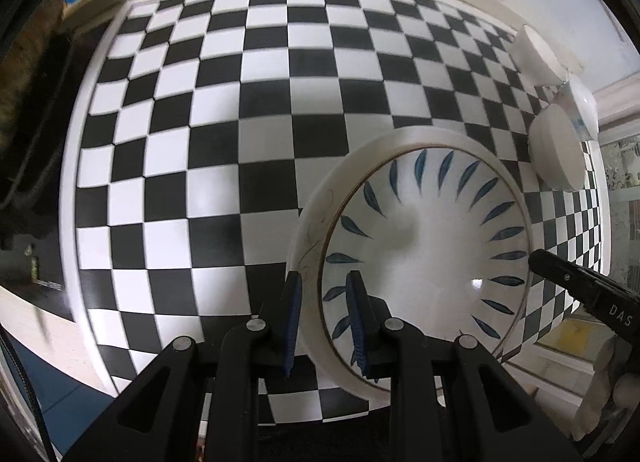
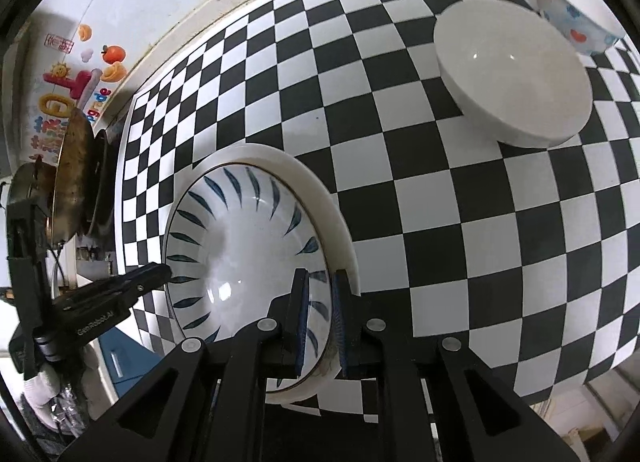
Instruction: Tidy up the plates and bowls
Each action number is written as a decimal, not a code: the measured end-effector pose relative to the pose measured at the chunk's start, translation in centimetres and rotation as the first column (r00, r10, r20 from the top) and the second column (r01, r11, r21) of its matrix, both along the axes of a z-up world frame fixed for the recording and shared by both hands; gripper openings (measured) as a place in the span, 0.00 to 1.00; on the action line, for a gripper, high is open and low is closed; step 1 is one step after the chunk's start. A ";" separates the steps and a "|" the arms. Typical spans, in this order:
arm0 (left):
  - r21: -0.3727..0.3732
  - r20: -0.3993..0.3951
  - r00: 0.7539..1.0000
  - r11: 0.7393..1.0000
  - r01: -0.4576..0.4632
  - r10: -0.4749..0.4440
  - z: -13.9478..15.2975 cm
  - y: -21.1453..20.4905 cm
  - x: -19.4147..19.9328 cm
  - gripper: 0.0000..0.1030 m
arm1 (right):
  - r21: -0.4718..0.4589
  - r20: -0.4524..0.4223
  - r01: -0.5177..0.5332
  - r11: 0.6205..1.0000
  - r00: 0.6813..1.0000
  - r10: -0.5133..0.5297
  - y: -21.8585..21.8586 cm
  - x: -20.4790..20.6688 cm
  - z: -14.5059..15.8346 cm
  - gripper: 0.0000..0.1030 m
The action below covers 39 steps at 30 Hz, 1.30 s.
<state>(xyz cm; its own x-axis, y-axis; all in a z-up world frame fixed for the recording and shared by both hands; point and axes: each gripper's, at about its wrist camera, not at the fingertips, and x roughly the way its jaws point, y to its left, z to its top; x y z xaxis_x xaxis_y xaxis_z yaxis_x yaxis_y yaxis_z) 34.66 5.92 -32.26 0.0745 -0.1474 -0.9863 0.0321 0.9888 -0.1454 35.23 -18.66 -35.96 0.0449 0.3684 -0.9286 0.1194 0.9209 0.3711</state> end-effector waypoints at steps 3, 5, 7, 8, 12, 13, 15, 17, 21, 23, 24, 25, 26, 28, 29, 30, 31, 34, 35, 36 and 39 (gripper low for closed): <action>0.022 0.051 0.999 1.000 0.012 -0.013 2.0 -0.2 -1.0 0.20 | -0.036 0.027 -0.022 0.999 0.999 0.023 0.9 -0.9 1.4 0.14; 0.037 0.084 0.996 0.999 0.017 -0.020 3.4 -0.3 -1.8 0.20 | -0.073 0.055 -0.042 0.996 0.997 0.046 1.7 -1.9 3.0 0.14; 0.047 0.111 0.993 0.999 0.022 -0.027 5.1 -0.3 -2.8 0.20 | -0.106 0.087 -0.054 0.993 0.994 0.064 2.5 -3.0 4.9 0.14; 0.041 0.120 0.992 0.999 0.022 -0.027 5.8 -0.3 -3.2 0.20 | -0.119 0.104 -0.058 0.991 0.992 0.070 2.9 -3.6 5.9 0.14; 0.028 0.171 0.985 0.999 0.032 -0.036 9.5 -0.5 -5.6 0.20 | -0.149 0.159 -0.065 0.987 0.983 0.089 4.1 -6.1 10.1 0.15; 0.028 0.189 0.981 0.999 0.036 -0.041 10.5 -0.5 -6.1 0.20 | -0.153 0.178 -0.064 0.986 0.980 0.091 4.4 -6.8 11.5 0.15; 0.030 0.218 0.975 0.999 0.045 -0.051 12.1 -0.6 -7.1 0.20 | -0.160 0.203 -0.060 0.985 0.975 0.092 4.6 -7.9 13.5 0.15; 0.030 0.242 0.969 0.998 0.047 -0.053 13.7 -0.7 -8.2 0.20 | -0.164 0.234 -0.051 0.985 0.968 0.089 4.9 -9.0 15.9 0.15; 0.030 0.262 0.963 0.998 0.057 -0.063 16.1 -0.8 -9.9 0.26 | -0.193 0.293 -0.035 0.981 0.952 0.091 5.1 -10.9 20.0 0.36; 0.021 0.269 0.961 0.998 0.062 -0.065 17.0 -1.0 -10.6 0.27 | -0.200 0.311 -0.026 0.979 0.946 0.088 5.2 -11.6 21.4 0.42; 0.020 0.272 0.960 0.998 0.063 -0.066 17.4 -1.0 -10.9 0.27 | -0.204 0.319 -0.022 0.979 0.944 0.088 5.2 -11.9 22.0 0.44; 0.018 0.276 0.959 0.998 0.064 -0.067 17.8 -1.1 -11.3 0.28 | -0.212 0.329 -0.022 0.977 0.940 0.093 5.3 -12.3 22.8 0.45; 0.016 0.277 0.958 0.998 0.065 -0.067 18.1 -1.1 -11.5 0.30 | -0.218 0.335 -0.024 0.976 0.937 0.098 5.4 -12.6 23.3 0.47; 0.008 0.289 0.955 0.998 0.063 -0.063 18.9 -1.1 -12.1 0.35 | -0.228 0.347 -0.022 0.973 0.932 0.102 5.6 -13.2 24.4 0.51; 0.007 0.296 0.953 0.998 0.062 -0.061 19.2 -1.1 -12.3 0.40 | -0.229 0.351 -0.021 0.973 0.931 0.102 5.6 -13.4 24.7 0.56; 0.009 0.304 0.951 0.998 0.060 -0.060 19.5 -1.1 -12.6 0.48 | -0.229 0.355 -0.019 0.973 0.929 0.102 5.6 -13.5 25.0 0.62; 0.011 0.310 0.949 0.998 0.059 -0.059 19.7 -1.0 -12.7 0.53 | -0.229 0.362 -0.014 0.973 0.927 0.098 5.5 -13.8 25.5 0.65; 0.007 0.324 0.945 0.999 0.049 -0.049 20.2 -0.9 -13.2 0.72 | -0.228 0.373 -0.001 0.974 0.924 0.089 5.4 -14.2 26.5 0.73; 0.007 0.328 0.944 0.999 0.045 -0.045 20.2 -0.8 -13.4 0.73 | -0.231 0.375 0.000 0.973 0.923 0.089 5.4 -14.4 26.6 0.75; 0.005 0.331 0.943 0.999 0.040 -0.040 20.3 -0.7 -13.5 0.74 | -0.235 0.377 0.002 0.972 0.922 0.090 5.4 -14.5 26.7 0.76; 0.006 0.343 0.939 0.999 0.032 -0.032 20.6 -0.6 -14.0 0.74 | -0.251 0.374 0.004 0.968 0.923 0.093 5.5 -14.8 26.9 0.77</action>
